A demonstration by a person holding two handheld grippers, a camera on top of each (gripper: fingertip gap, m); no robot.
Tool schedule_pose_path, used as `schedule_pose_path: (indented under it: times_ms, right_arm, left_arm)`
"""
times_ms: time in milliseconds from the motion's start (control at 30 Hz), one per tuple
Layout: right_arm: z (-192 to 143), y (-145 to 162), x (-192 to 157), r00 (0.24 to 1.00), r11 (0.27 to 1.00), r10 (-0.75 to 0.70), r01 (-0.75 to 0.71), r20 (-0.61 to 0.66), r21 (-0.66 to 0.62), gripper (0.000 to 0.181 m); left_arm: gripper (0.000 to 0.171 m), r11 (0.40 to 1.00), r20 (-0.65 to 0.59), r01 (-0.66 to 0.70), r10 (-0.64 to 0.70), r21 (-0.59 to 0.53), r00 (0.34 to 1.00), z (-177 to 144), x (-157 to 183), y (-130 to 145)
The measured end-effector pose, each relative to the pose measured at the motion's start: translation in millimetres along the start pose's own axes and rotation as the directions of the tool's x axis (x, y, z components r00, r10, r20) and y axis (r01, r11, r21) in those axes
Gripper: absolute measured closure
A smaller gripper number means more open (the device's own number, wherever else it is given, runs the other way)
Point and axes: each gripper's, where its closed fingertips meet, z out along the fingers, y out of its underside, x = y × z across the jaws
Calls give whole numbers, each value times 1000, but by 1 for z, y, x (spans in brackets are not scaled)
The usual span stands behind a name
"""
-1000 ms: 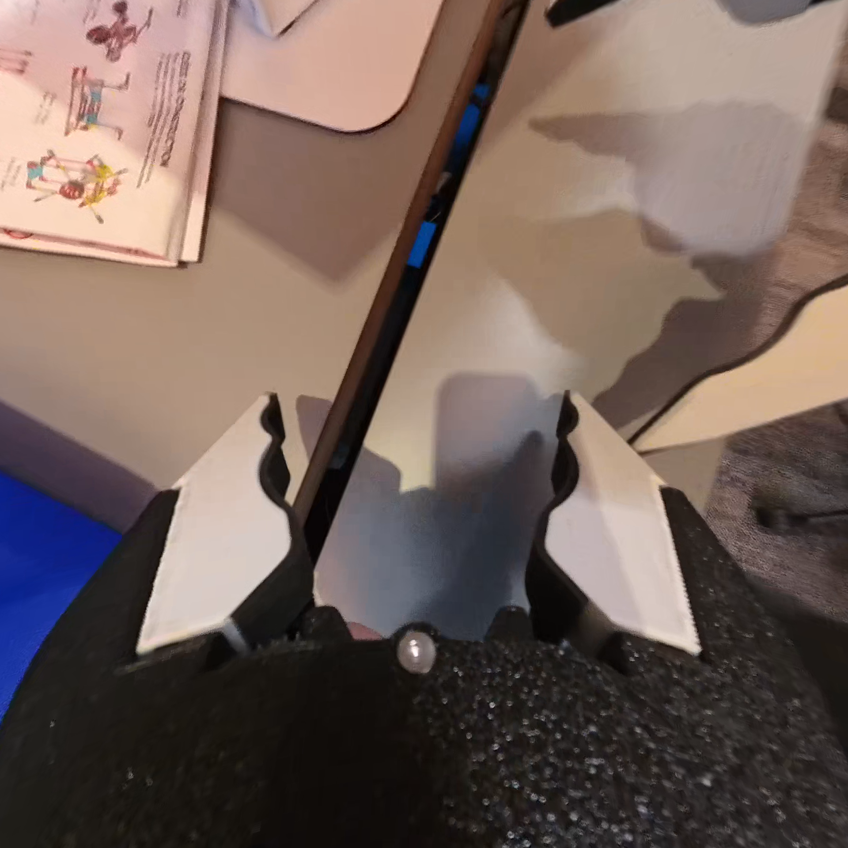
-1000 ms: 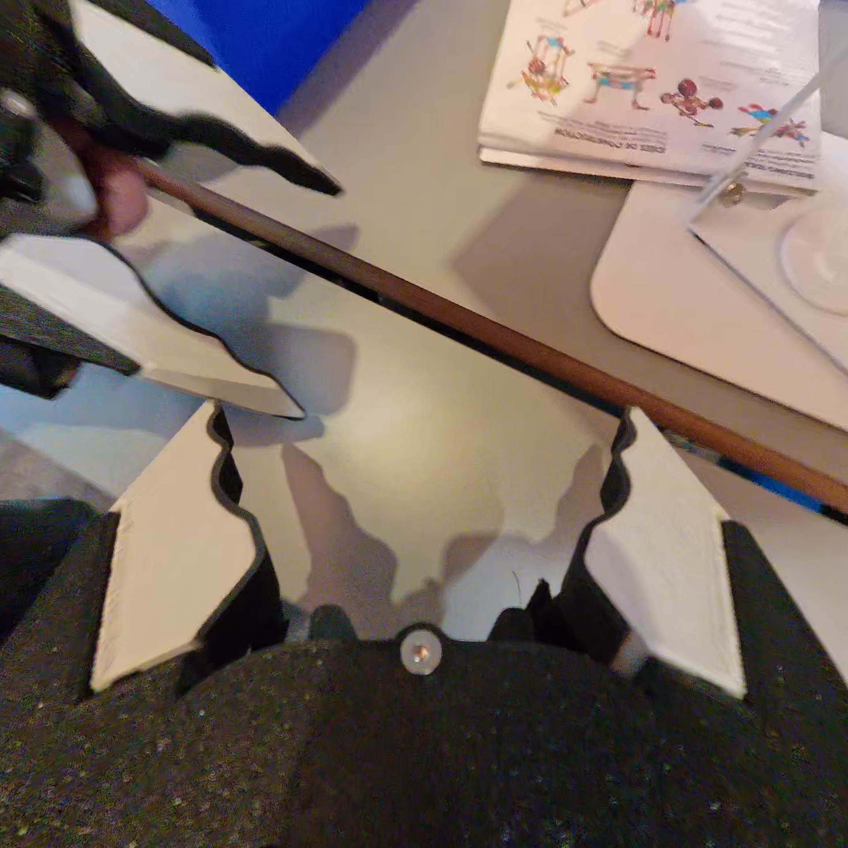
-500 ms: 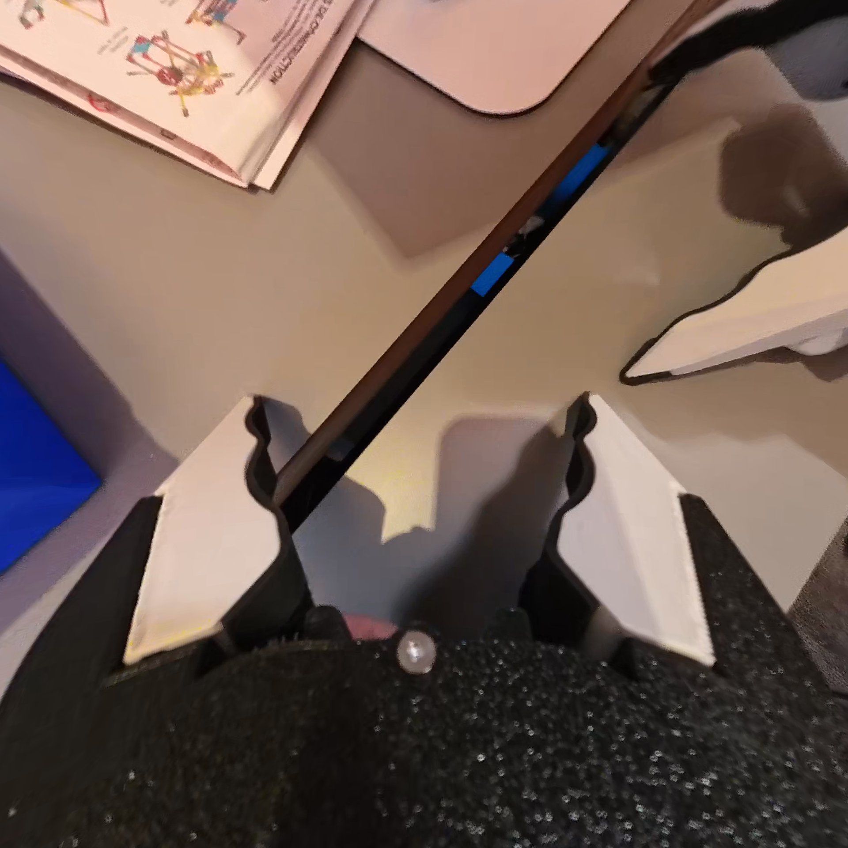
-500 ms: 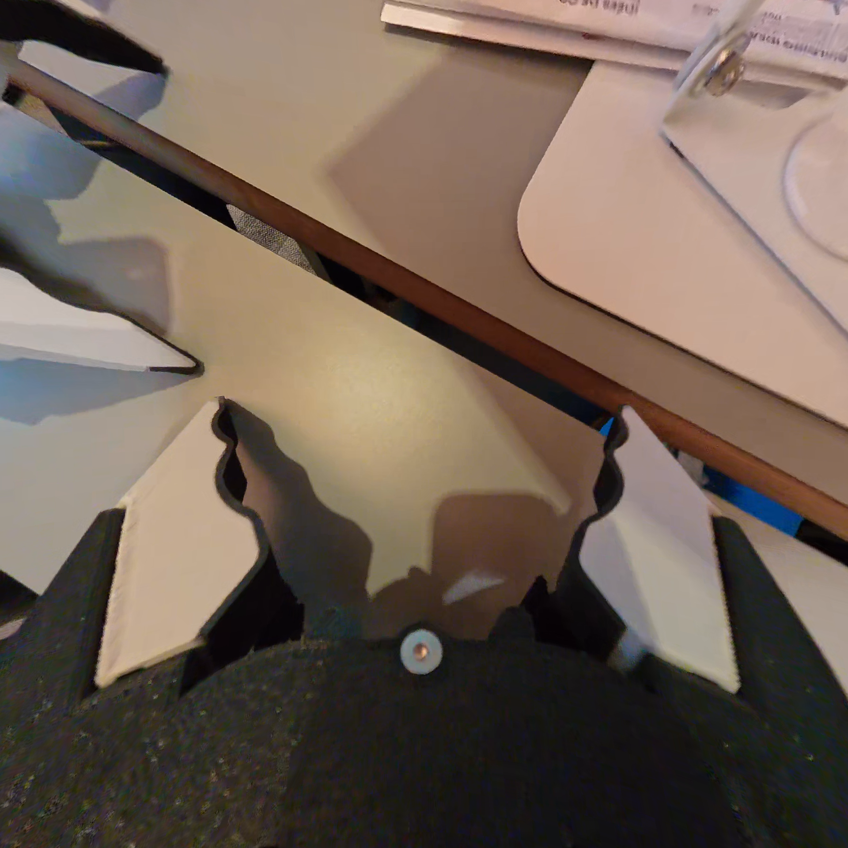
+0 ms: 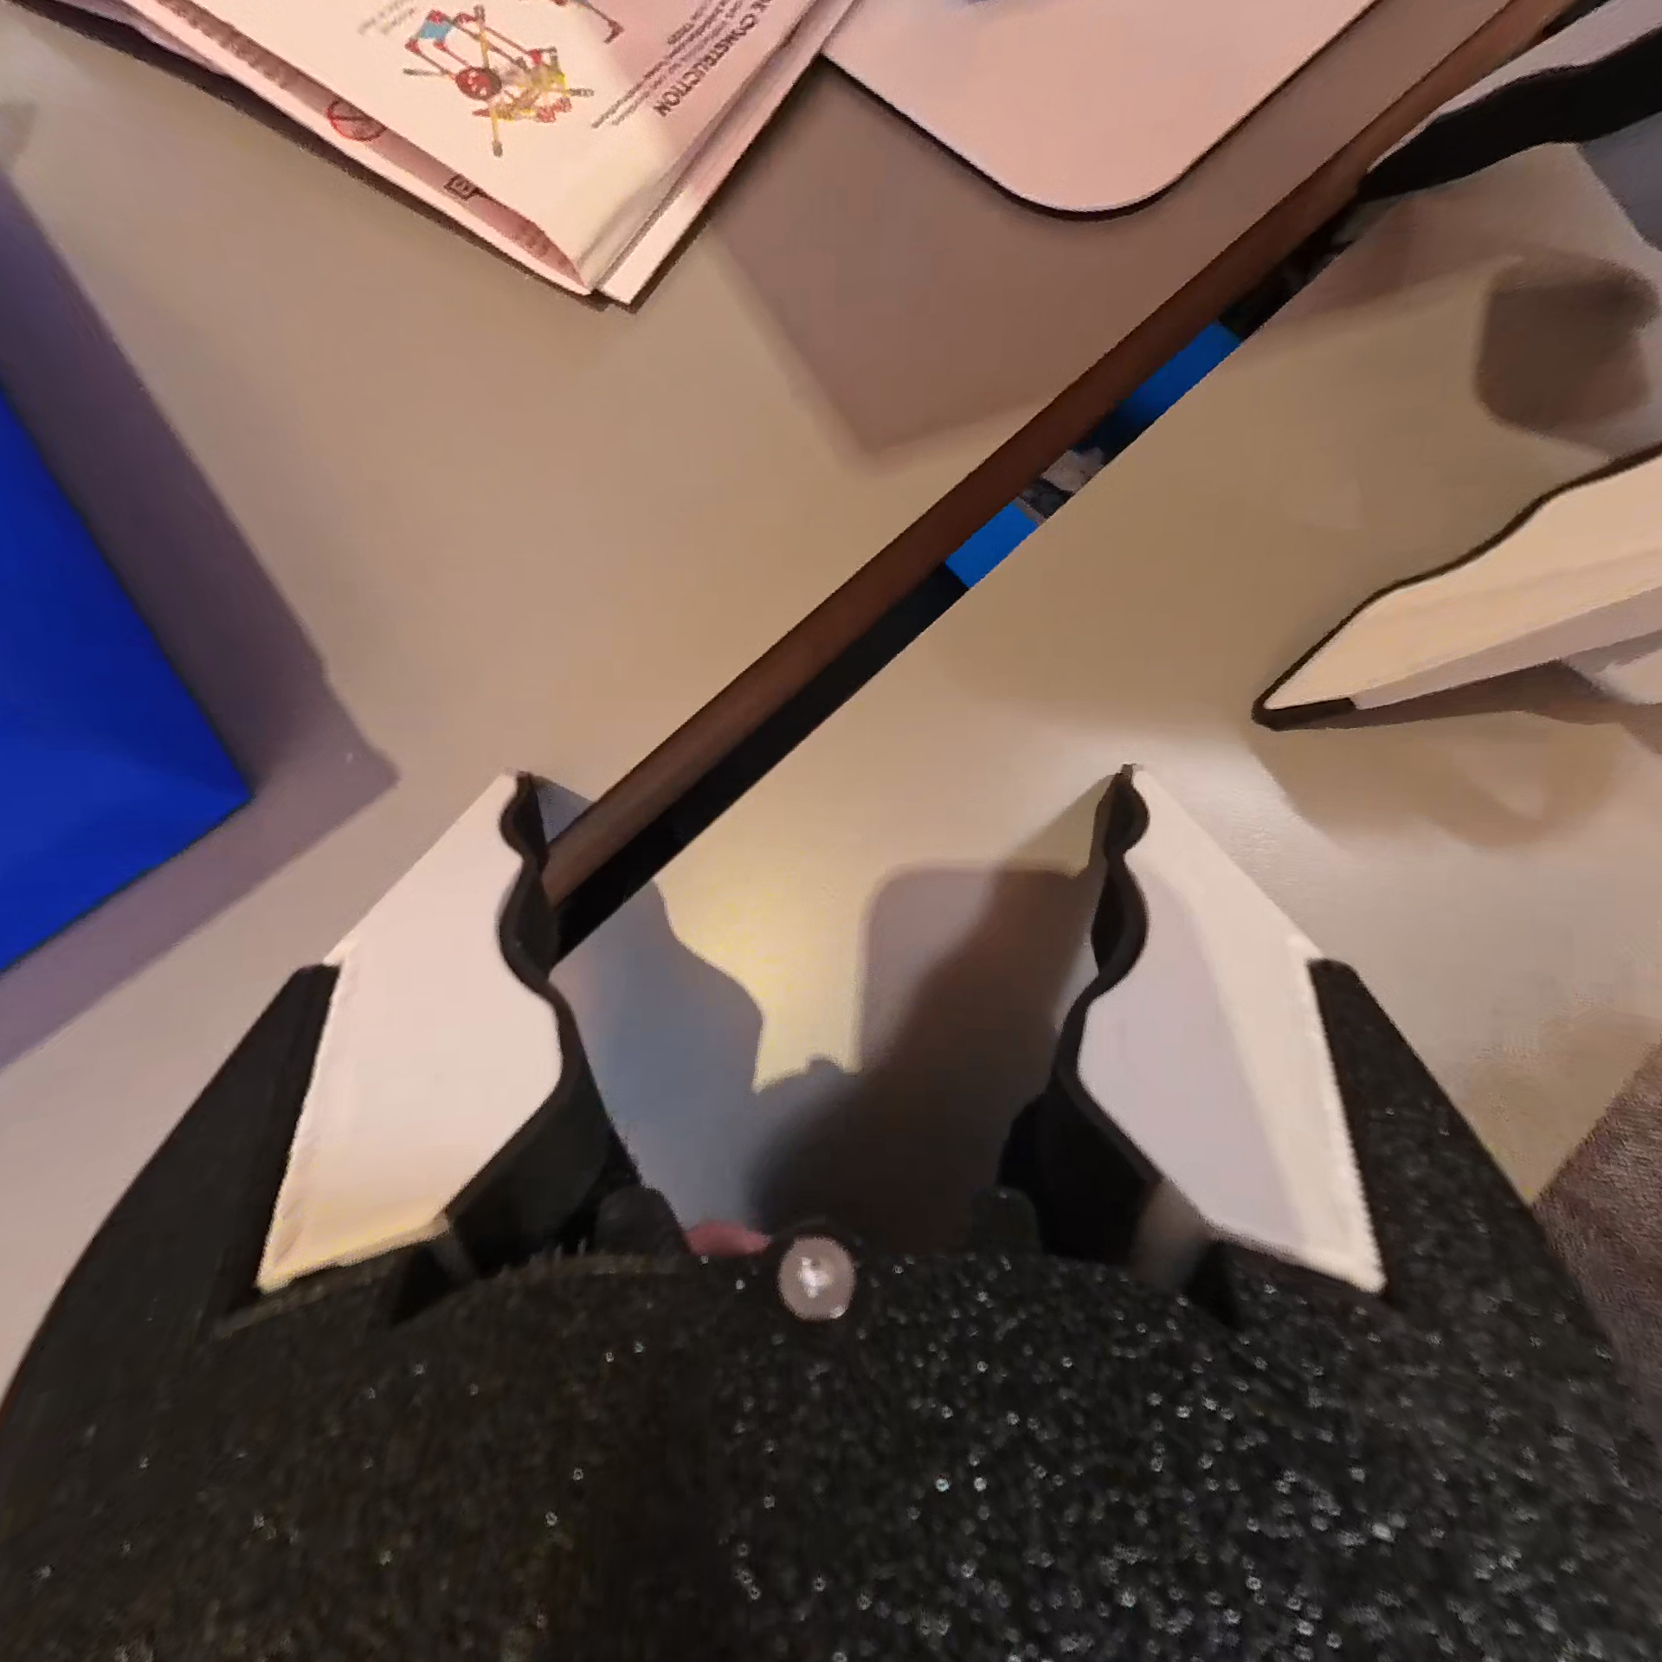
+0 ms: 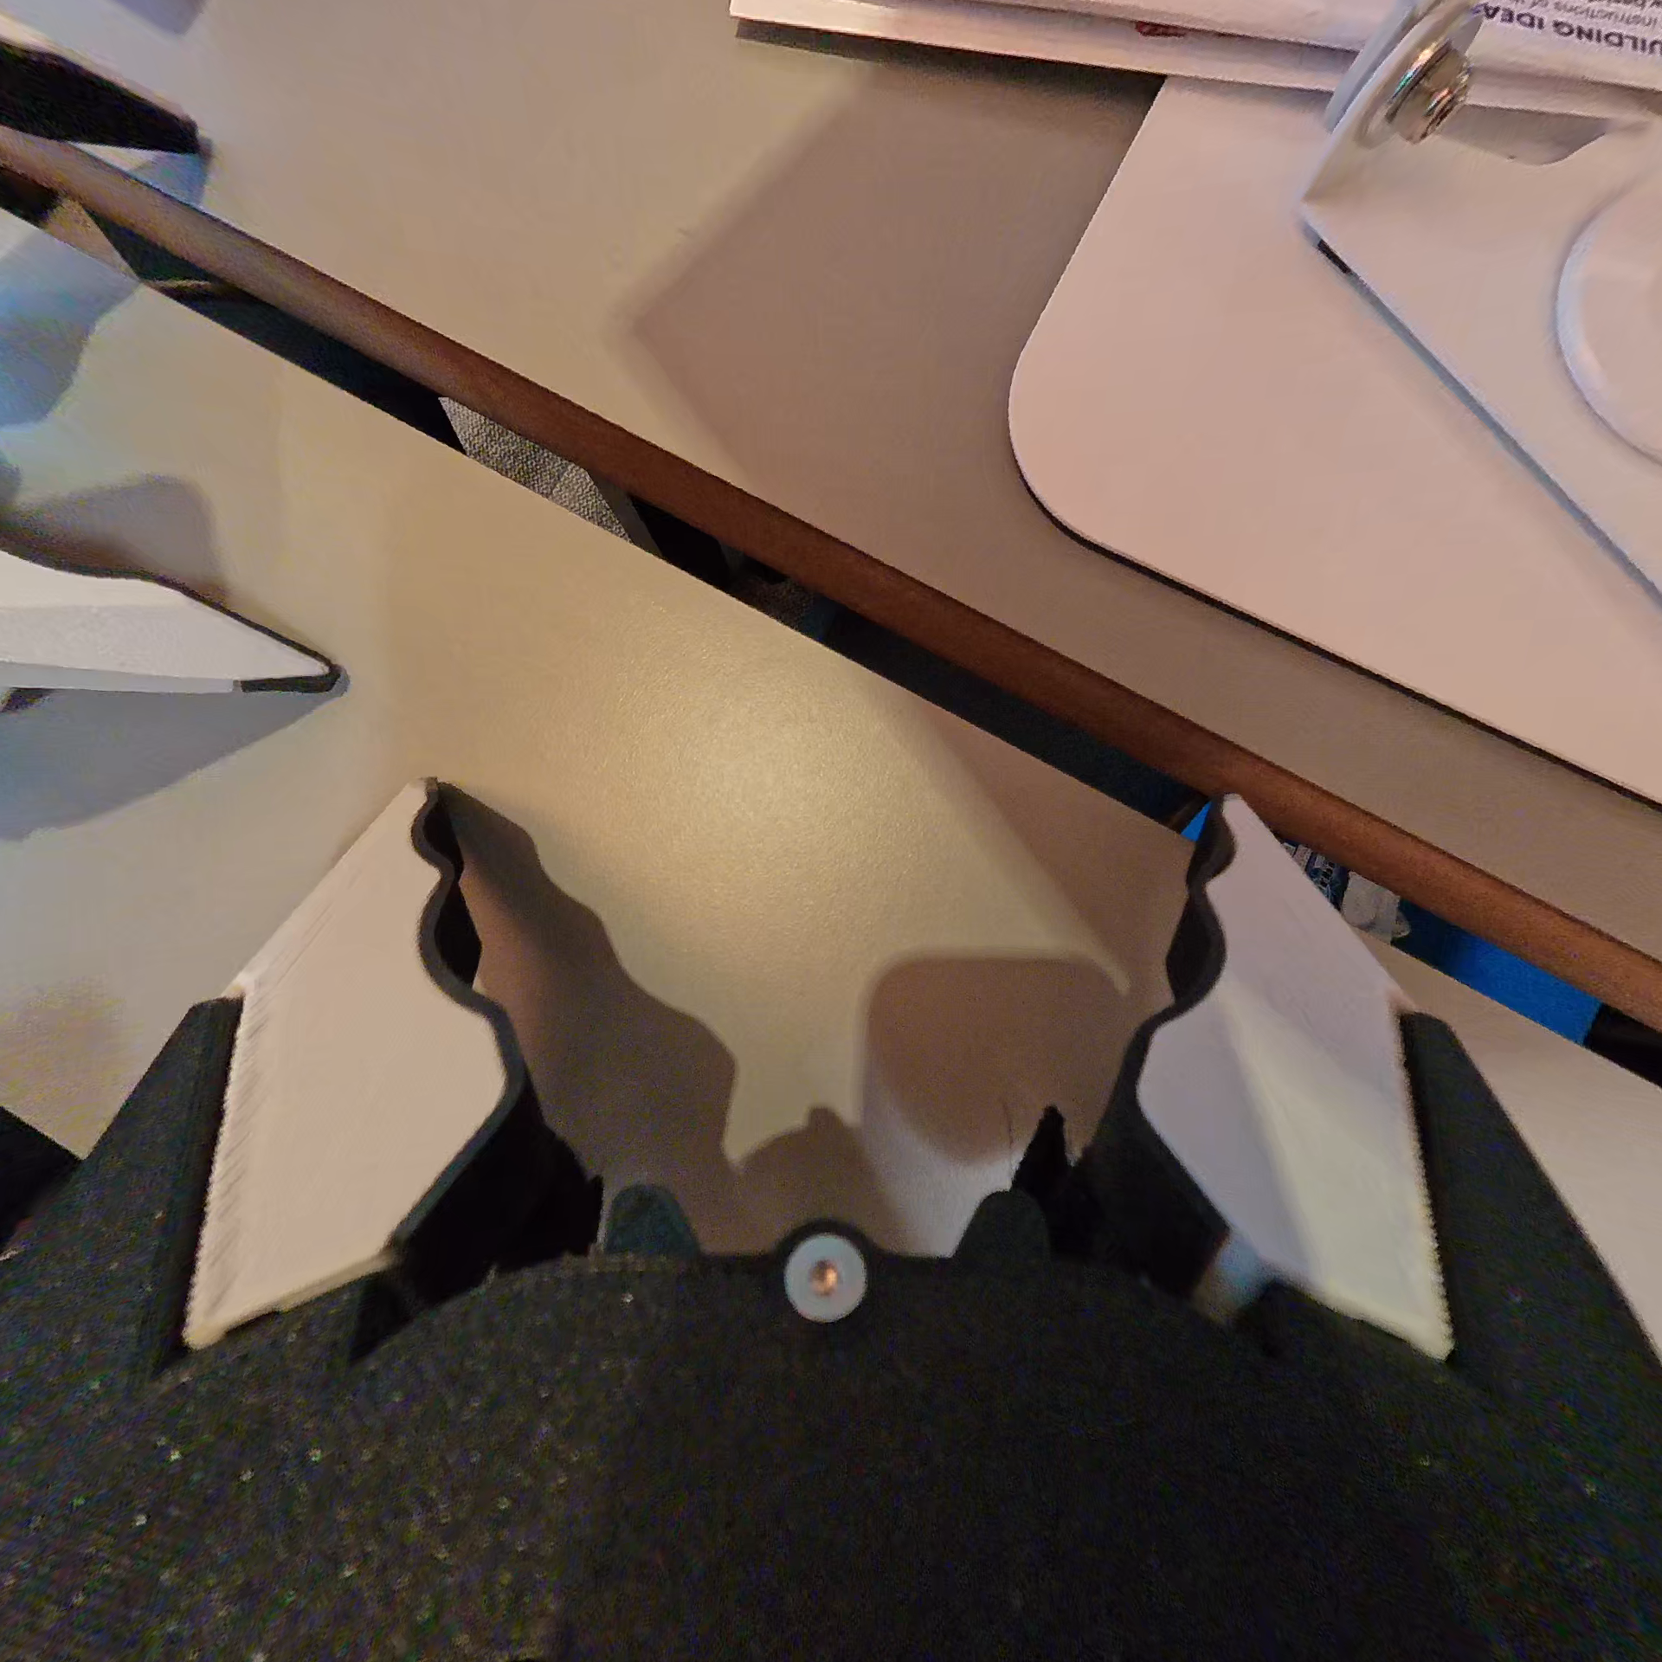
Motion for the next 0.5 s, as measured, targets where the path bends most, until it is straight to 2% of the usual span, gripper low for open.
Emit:
schedule_pose_path:
  times_ms: [167,333,500]
  right_arm:
    - [0,0,0,1000,1000,0,0,0,0,28]
    - [0,0,0,1000,1000,0,0,1,-1,28]
    - [0,0,0,1000,1000,1,-1,1,-1,28]
  left_arm:
    - [45,999,-46,-45,45,-4,998,5,-1,-3]
    - [38,1000,32,-1,1,-13,999,1,-9,1]
    - [30,999,42,40,-39,-16,998,-1,-14,7]
